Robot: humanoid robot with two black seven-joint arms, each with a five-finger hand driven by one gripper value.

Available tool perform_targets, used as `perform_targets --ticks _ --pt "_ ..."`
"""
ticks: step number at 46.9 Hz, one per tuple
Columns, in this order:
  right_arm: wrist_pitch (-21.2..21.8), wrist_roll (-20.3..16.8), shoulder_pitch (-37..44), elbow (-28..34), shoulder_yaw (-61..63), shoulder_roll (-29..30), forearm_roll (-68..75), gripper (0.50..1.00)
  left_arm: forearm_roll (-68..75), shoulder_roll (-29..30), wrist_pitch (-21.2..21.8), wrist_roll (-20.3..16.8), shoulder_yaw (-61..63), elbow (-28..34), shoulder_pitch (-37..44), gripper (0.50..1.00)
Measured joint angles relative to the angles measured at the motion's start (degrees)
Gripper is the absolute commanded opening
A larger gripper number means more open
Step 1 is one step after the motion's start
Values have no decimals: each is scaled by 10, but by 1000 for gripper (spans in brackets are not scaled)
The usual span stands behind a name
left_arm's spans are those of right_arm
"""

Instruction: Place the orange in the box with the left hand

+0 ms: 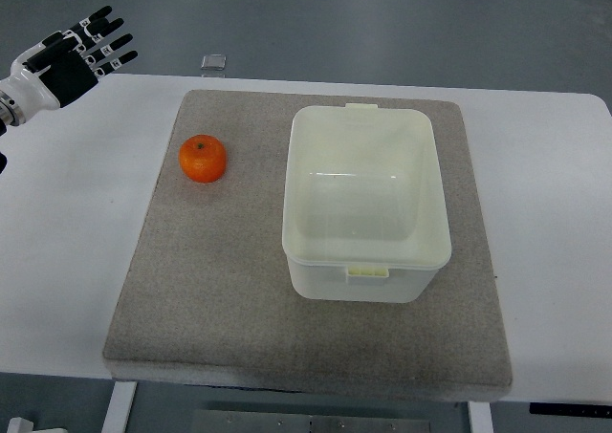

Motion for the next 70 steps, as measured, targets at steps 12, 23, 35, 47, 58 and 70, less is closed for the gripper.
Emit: perform_targets --ticks 12,23,35,47,58,70 --pt "0 0 0 0 0 0 0 944 131 14 -1 -39 -3 0 -5 994" --pt "0 0 0 0 0 0 0 944 302 20 -1 -98 -2 -12 -8 994" --pt "0 0 0 0 0 0 0 944 537 73 0 -169 -1 -116 -24 992" --pt "0 0 0 0 0 0 0 944 748 88 87 -178 6 -198 -25 992" --pt "0 0 0 0 0 0 0 944 897 88 93 -179 7 -237 -32 992" --pt "0 0 0 0 0 0 0 944 1086 79 94 -179 9 -277 -52 992"
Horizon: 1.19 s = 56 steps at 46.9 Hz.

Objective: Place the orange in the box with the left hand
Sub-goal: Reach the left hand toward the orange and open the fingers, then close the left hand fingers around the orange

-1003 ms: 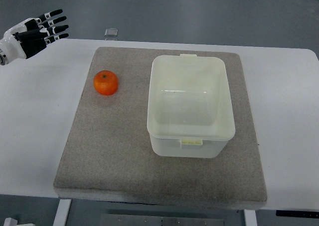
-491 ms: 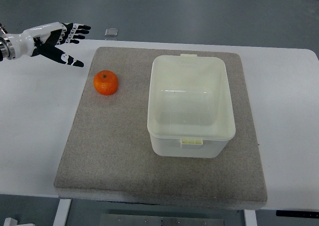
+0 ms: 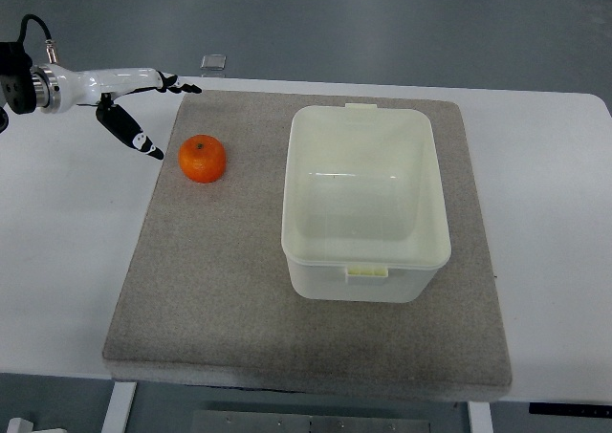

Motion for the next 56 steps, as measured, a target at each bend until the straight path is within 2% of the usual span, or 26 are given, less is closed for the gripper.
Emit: perform_targets --ticks 6,14,24,32,39,48,52,56 --pt "0 0 0 0 0 0 0 944 63 -3 2 0 15 -15 0 990" --pt "0 0 0 0 0 0 0 944 119 -40 18 1 34 -11 0 988" --pt "0 0 0 0 0 0 0 944 130 -65 62 7 64 2 0 984" --pt "0 0 0 0 0 0 0 944 130 -70 71 11 80 7 0 969" --pt "0 0 0 0 0 0 0 944 131 -87 84 13 82 33 -2 926" --pt "0 0 0 0 0 0 0 944 131 -100 87 13 82 52 -9 808" --pt "0 0 0 0 0 0 0 944 131 -101 87 13 82 51 -9 774" --pt "0 0 0 0 0 0 0 944 131 -101 87 13 86 51 -12 709"
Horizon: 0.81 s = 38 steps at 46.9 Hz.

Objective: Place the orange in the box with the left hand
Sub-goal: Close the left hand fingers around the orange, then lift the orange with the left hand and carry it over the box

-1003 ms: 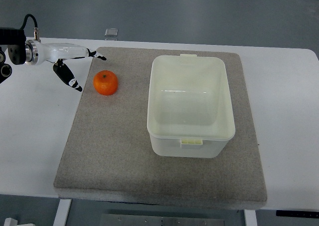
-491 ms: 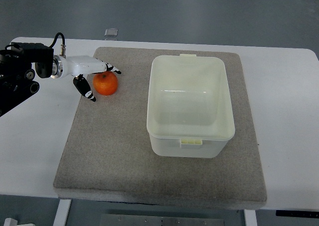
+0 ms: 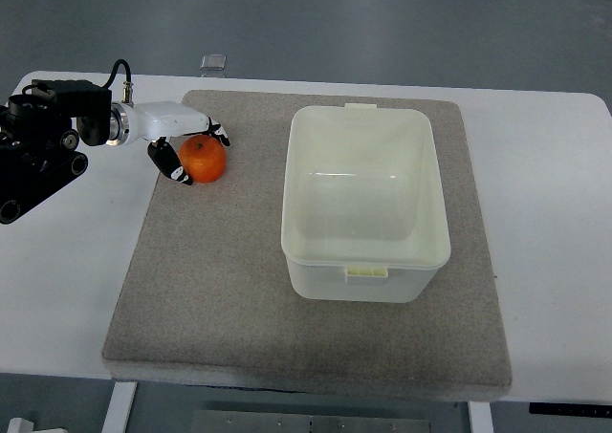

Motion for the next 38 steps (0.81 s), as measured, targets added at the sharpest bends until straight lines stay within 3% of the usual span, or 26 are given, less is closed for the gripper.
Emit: perform_targets --ticks 12,38 --pt "0 0 0 0 0 0 0 944 0 2 0 0 31 1 -16 500" --pt "0 0 0 0 0 0 0 944 -18 34 -22 -13 20 -44 -120 500"
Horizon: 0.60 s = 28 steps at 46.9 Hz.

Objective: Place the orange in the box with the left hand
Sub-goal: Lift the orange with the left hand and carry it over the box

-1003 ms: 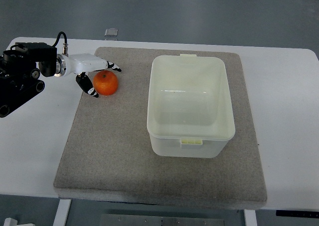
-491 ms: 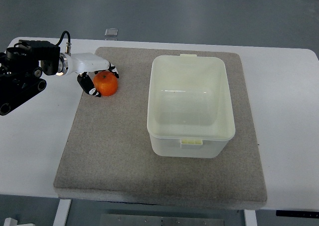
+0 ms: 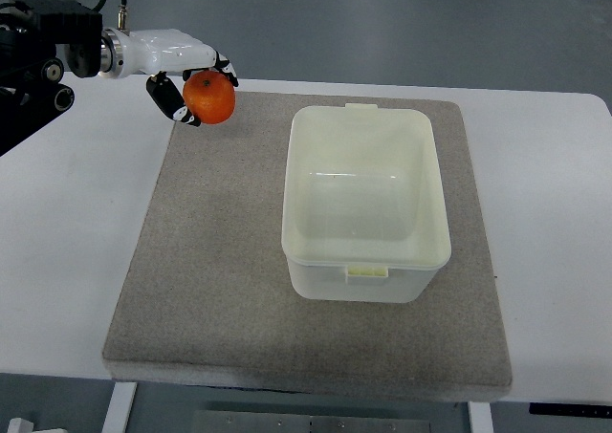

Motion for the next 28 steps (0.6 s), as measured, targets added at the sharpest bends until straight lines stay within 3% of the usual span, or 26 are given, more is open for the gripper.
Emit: perform_targets --ticks 8,15,19,28 --pt "0 0 0 0 0 0 0 944 -15 22 -25 -11 -26 -87 -13 500" --pt "0 0 0 0 0 0 0 944 -64 26 -91 -12 -63 -161 -30 500" --pt "0 0 0 0 0 0 0 944 -74 21 -115 -12 -71 -185 -40 500" --pt "0 0 0 0 0 0 0 944 -66 -14 -117 -5 -66 -198 -41 500"
